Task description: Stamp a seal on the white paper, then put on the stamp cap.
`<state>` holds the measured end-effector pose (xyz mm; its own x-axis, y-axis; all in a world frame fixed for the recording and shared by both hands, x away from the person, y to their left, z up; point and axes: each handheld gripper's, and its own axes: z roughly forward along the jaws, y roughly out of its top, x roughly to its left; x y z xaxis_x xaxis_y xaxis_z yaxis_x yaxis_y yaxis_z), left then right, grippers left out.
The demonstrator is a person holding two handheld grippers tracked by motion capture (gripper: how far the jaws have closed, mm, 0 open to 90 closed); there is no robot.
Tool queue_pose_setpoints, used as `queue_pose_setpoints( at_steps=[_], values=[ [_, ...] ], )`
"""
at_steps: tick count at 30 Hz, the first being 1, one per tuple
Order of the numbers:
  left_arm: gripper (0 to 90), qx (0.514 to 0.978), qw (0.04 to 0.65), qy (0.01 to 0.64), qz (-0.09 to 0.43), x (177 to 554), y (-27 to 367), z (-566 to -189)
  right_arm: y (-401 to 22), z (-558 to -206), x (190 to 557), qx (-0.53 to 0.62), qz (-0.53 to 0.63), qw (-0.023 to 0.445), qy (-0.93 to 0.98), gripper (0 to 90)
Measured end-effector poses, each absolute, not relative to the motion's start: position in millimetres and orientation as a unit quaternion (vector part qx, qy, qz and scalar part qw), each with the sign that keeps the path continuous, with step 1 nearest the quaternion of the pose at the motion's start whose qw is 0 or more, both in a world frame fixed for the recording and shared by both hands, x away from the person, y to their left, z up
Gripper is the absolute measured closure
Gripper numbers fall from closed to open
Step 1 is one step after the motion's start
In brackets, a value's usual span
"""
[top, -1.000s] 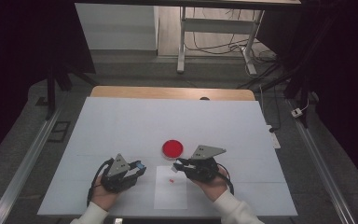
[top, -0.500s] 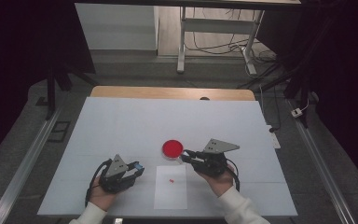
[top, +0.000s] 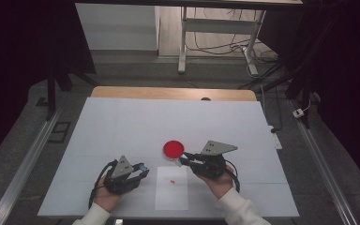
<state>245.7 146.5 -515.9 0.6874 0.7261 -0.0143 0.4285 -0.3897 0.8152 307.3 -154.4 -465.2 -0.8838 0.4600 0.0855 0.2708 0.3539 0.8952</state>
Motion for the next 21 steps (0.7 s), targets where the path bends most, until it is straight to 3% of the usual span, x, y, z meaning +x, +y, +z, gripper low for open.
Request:
queue_pose_setpoints(
  at_steps=[21],
  values=[
    [64.2, 0.821, 0.427, 0.333, 0.178, 247, 126, -514, -149, -463, 305, 0.216, 0.524, 0.086, 0.819, 74.7]
  ],
)
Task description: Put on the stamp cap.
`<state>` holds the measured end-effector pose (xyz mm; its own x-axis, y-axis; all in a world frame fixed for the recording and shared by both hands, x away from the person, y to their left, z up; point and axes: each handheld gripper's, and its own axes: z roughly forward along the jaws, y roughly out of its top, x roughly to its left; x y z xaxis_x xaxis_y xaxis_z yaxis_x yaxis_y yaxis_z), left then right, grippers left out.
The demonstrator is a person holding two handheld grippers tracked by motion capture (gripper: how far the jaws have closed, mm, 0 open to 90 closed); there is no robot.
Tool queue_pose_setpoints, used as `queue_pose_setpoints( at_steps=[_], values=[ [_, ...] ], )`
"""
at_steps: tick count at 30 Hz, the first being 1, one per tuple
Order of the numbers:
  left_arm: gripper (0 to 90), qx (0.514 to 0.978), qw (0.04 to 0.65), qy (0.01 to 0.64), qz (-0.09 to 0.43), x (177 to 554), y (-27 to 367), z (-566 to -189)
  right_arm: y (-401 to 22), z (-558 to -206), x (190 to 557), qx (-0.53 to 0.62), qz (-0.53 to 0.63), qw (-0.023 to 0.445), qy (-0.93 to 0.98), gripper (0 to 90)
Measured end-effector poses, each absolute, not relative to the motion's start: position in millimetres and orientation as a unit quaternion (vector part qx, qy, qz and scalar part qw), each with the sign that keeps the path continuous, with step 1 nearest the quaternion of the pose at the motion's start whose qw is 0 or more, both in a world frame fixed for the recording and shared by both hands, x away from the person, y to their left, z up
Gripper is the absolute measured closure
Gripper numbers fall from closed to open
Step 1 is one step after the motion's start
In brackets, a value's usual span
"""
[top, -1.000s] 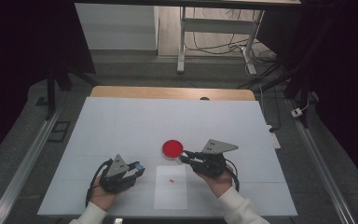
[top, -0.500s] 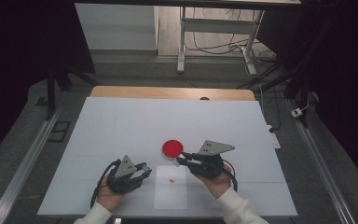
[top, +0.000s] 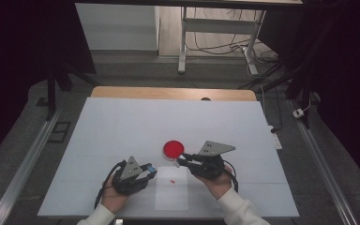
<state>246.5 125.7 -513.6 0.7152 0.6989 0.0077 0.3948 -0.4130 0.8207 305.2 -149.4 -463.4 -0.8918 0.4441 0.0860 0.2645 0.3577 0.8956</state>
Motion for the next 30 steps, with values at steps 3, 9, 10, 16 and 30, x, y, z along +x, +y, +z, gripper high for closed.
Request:
queue_pose_setpoints(
  at_steps=[3, 9, 10, 16, 30],
  values=[
    [64.2, 0.823, 0.428, 0.33, 0.177, 247, 122, -513, -149, -463, 305, 0.215, 0.523, 0.086, 0.82, 74.7],
    [64.2, 0.823, 0.429, 0.328, 0.176, 249, 115, -514, -148, -463, 304, 0.215, 0.525, 0.085, 0.819, 74.7],
    [64.2, 0.823, 0.43, 0.328, 0.176, 250, 114, -514, -148, -463, 304, 0.216, 0.525, 0.085, 0.819, 74.7],
    [64.2, 0.825, 0.43, 0.323, 0.176, 252, 107, -514, -148, -463, 303, 0.217, 0.527, 0.085, 0.817, 74.7],
    [64.1, 0.832, 0.427, 0.31, 0.171, 258, 83, -517, -148, -463, 301, 0.219, 0.527, 0.085, 0.817, 74.7]
  ],
)
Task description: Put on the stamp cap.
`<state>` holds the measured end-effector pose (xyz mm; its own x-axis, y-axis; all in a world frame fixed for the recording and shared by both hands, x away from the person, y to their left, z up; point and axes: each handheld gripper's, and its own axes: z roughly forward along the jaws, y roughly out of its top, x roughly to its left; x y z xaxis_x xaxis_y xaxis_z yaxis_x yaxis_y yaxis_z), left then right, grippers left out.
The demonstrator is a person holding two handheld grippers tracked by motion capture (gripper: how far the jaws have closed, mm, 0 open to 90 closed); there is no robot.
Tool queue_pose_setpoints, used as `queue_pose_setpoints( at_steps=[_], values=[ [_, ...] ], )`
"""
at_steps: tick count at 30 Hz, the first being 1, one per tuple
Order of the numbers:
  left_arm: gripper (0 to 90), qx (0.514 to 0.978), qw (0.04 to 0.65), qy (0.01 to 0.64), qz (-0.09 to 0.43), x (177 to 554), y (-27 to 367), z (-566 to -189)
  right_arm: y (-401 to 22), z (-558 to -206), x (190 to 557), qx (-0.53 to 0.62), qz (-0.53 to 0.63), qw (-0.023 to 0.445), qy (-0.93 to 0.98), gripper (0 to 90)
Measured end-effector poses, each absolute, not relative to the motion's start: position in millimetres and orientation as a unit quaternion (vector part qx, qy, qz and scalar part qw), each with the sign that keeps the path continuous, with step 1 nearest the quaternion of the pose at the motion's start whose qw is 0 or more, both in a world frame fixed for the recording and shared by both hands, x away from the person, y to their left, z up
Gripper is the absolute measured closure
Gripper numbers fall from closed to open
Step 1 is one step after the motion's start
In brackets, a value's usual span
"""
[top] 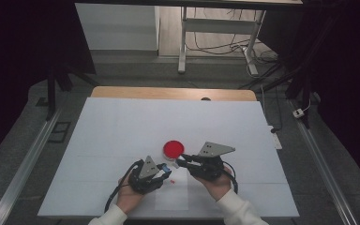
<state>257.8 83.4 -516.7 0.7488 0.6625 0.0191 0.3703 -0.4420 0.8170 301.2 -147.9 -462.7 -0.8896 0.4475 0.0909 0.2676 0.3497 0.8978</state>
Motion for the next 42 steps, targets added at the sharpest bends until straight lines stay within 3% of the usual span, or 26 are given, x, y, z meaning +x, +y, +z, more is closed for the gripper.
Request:
queue_pose_setpoints(
  at_steps=[42],
  values=[
    [64.0, 0.83, 0.424, 0.307, 0.194, 266, 59, -526, -142, -468, 301, 0.247, 0.527, 0.081, 0.809, 74.7]
  ],
)
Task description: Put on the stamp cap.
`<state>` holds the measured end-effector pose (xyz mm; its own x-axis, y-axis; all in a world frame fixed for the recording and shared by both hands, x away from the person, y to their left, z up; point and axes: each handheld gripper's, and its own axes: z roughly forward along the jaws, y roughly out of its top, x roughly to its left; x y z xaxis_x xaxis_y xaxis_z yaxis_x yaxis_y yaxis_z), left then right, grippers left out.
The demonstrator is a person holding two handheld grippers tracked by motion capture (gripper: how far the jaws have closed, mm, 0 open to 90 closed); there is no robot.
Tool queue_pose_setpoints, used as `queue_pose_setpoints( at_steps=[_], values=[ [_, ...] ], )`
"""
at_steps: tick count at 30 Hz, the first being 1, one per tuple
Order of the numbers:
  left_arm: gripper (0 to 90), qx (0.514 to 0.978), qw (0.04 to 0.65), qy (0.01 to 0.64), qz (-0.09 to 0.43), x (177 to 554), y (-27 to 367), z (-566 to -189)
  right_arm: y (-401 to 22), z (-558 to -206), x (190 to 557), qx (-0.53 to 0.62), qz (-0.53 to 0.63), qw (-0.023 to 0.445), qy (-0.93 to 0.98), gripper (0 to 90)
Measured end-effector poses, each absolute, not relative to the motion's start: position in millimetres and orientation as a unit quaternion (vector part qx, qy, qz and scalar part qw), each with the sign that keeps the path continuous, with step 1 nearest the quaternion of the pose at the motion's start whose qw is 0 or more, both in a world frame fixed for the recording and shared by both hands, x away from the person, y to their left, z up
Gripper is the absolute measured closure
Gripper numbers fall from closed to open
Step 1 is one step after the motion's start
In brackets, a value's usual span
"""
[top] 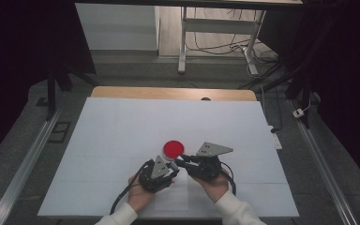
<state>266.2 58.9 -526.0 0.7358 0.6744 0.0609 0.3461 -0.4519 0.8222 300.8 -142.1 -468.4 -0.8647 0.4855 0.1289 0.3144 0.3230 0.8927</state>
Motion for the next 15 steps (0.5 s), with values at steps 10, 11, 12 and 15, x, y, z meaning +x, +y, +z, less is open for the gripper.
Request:
queue_pose_setpoints(
  at_steps=[10, 11, 12, 15],
  values=[
    [64.0, 0.827, 0.425, 0.308, 0.201, 265.1, 59.0, -525.6, -140.9, -469.6, 300.3, 0.255, 0.524, 0.087, 0.808, 74.6],
    [64.0, 0.827, 0.425, 0.308, 0.201, 265.0, 58.9, -525.6, -140.7, -469.8, 300.3, 0.256, 0.524, 0.087, 0.808, 74.6],
    [64.0, 0.827, 0.425, 0.308, 0.202, 264.9, 58.8, -525.6, -140.5, -469.9, 300.2, 0.256, 0.523, 0.086, 0.808, 74.6],
    [64.0, 0.826, 0.425, 0.308, 0.206, 264.3, 59.1, -525.2, -139.6, -470.7, 300.1, 0.258, 0.522, 0.084, 0.809, 74.4]
  ],
)
